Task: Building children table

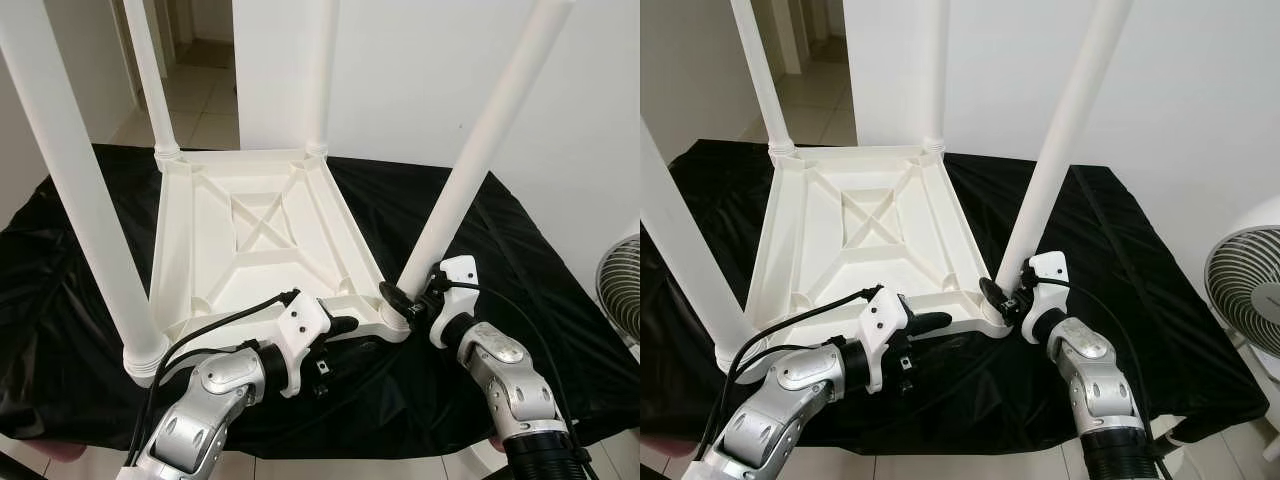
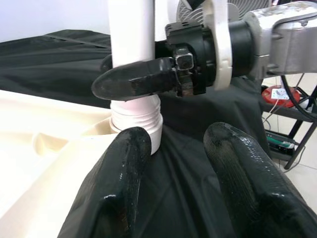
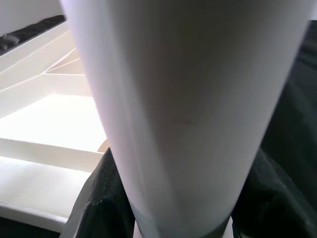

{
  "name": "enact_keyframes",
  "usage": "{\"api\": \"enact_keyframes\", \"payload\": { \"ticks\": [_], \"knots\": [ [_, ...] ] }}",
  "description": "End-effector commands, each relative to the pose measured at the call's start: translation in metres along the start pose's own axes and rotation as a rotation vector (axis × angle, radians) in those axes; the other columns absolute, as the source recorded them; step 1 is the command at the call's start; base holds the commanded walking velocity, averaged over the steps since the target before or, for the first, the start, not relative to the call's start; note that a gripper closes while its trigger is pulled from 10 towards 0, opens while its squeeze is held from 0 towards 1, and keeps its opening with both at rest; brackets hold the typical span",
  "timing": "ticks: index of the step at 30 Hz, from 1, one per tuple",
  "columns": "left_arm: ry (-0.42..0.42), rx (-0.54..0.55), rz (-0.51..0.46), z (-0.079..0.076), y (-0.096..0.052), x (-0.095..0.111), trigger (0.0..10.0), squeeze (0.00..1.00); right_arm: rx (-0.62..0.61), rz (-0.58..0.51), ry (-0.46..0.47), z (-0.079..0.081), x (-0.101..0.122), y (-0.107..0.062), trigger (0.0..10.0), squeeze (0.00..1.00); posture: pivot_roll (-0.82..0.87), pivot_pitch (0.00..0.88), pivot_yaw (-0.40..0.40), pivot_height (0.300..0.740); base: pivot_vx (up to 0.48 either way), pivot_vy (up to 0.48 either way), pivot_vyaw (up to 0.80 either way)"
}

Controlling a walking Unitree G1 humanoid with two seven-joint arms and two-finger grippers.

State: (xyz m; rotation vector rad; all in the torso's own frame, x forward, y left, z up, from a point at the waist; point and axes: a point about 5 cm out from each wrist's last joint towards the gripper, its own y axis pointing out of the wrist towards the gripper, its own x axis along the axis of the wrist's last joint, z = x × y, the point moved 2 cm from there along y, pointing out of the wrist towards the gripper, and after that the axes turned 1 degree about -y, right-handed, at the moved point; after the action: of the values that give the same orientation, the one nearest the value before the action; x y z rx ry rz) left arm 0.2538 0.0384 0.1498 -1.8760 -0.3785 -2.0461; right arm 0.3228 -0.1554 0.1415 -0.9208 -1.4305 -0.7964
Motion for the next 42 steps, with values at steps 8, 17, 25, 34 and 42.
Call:
{"api": "enact_keyframes", "payload": {
  "ticks": [8,17,25,34,42],
  "knots": [
    [-0.008,0.026,0.003,0.0,0.002,-0.001,10.0,0.0,-0.433,0.103,0.051,0.009,-0.022,-0.005,0.0,0.0,-0.03,0.053,-0.046,0.74,0.0,0.0,0.0],
    [-0.006,0.031,0.002,-0.002,0.002,-0.002,10.0,0.0,-0.537,0.108,0.121,0.02,-0.021,-0.003,0.0,0.0,-0.01,0.034,-0.07,0.74,0.0,0.0,0.0],
    [-0.002,0.035,-0.001,0.0,0.002,-0.001,10.0,0.0,-0.542,0.114,0.095,0.02,-0.021,-0.002,10.0,0.0,-0.01,0.027,-0.076,0.74,0.0,0.0,0.0],
    [-0.003,0.034,0.0,-0.001,0.002,-0.001,10.0,0.0,-0.42,0.066,0.09,0.005,-0.019,-0.006,10.0,1.0,-0.01,0.029,-0.075,0.74,0.0,0.0,0.0],
    [-0.001,0.031,0.002,-0.001,0.002,-0.001,10.0,0.0,-0.227,0.014,0.068,0.001,-0.008,-0.008,10.0,0.0,-0.01,0.031,-0.068,0.74,0.0,0.0,0.0]
  ]
}}
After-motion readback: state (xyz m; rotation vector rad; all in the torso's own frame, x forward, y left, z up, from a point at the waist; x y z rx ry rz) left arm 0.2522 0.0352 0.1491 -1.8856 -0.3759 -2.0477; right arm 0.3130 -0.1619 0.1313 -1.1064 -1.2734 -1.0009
